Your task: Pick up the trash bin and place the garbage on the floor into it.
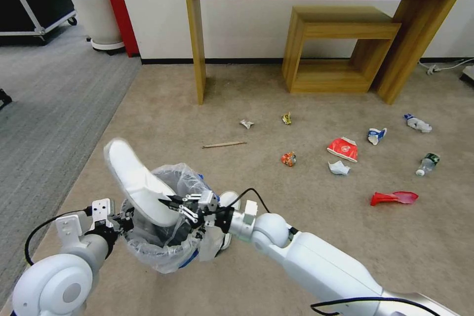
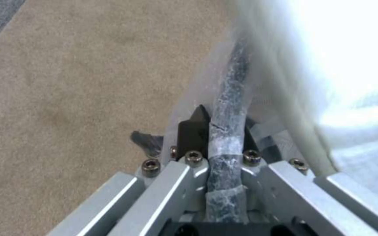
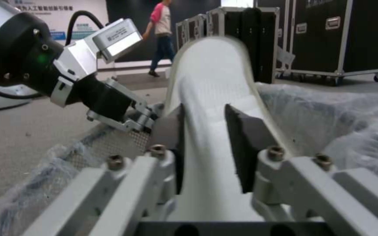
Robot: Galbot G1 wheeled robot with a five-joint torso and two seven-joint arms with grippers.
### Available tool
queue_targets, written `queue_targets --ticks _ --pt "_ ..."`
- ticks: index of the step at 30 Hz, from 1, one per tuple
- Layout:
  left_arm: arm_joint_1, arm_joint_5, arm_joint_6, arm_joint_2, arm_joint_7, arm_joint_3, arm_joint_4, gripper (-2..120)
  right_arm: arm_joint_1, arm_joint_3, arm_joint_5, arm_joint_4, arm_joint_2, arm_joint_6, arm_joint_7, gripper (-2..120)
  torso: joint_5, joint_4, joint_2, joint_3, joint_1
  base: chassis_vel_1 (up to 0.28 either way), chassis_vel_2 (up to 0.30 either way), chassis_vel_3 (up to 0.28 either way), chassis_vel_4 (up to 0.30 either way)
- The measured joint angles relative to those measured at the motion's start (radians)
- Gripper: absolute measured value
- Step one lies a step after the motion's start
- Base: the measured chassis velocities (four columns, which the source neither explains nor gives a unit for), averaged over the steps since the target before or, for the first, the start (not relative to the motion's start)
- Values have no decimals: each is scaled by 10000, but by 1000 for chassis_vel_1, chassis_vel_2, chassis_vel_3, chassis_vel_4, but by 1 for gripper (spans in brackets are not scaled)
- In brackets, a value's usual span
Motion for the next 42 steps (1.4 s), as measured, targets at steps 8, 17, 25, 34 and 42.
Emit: queue_targets --ticks 8,17,25,34,42 --pt "-18 -17 0 5 3 -52 3 0 99 126 40 164 -236 -10 103 59 -1 2 0 0 0 0 0 0 0" --pt "70 -1 -1 -49 2 -253 18 0 270 -230 489 592 -581 -402 372 92 -2 2 0 0 0 0 0 0 0" --pt "125 84 -1 -124 27 -335 63 0 230 182 981 1216 -839 -566 808 100 -2 3 0 0 0 0 0 0 0" --pt "23 219 -2 -106 119 -318 346 0 -358 1917 2063 2628 -1191 -1290 2348 100 0 4 0 0 -1 0 0 0 0" --pt "-133 216 -2 26 132 -217 679 0 -2266 4114 2671 3324 -1867 -2353 4615 100 -1 0 0 0 -1 0 0 0 0"
